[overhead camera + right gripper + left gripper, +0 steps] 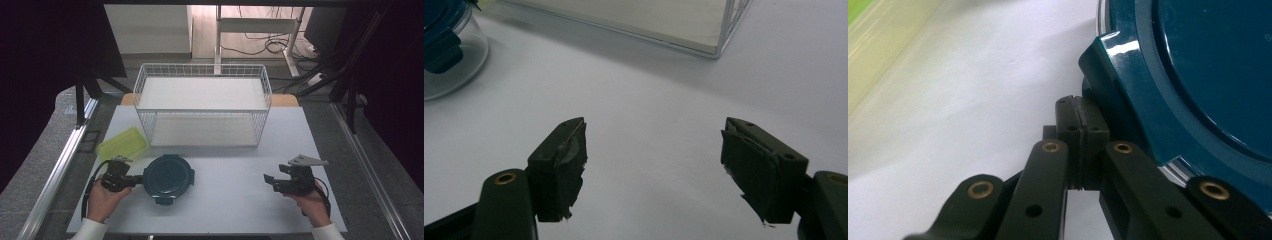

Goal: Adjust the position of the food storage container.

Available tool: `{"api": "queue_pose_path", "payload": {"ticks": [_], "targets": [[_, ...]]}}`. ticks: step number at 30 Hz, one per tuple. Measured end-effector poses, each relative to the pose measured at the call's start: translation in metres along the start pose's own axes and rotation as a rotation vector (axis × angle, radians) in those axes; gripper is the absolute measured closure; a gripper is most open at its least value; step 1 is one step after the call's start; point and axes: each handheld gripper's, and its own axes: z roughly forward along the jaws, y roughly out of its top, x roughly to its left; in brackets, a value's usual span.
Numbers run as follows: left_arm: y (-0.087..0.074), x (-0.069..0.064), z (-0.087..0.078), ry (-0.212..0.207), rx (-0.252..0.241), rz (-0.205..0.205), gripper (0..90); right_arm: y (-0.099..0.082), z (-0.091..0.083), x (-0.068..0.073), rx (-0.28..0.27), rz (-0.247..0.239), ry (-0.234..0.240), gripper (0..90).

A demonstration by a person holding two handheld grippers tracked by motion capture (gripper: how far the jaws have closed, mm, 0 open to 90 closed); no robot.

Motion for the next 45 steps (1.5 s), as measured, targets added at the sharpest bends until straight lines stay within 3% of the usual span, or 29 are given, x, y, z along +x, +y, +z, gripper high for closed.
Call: {"api": "queue_pose_path", "payload": {"ticks": [13, 24, 35, 45], "targets": [[0.011, -0.024, 0.013, -0.018, 0.006, 0.038, 90.0, 0.000, 0.000, 0.000, -0.001, 0.000, 0.000, 25.7], [0.016, -0.036, 0.020, -0.032, 0.010, 0.056, 90.0, 0.000, 0.000, 0.000, 0.001, -0.002, 0.000, 25.8], [0.021, -0.061, 0.031, -0.029, -0.006, 0.090, 90.0, 0.002, -0.001, 0.000, -0.005, 0.002, 0.001, 25.7], [0.025, -0.073, 0.038, -0.069, -0.005, 0.110, 90.0, 0.002, -0.001, 0.001, -0.003, 0.000, 0.003, 25.7]]}}
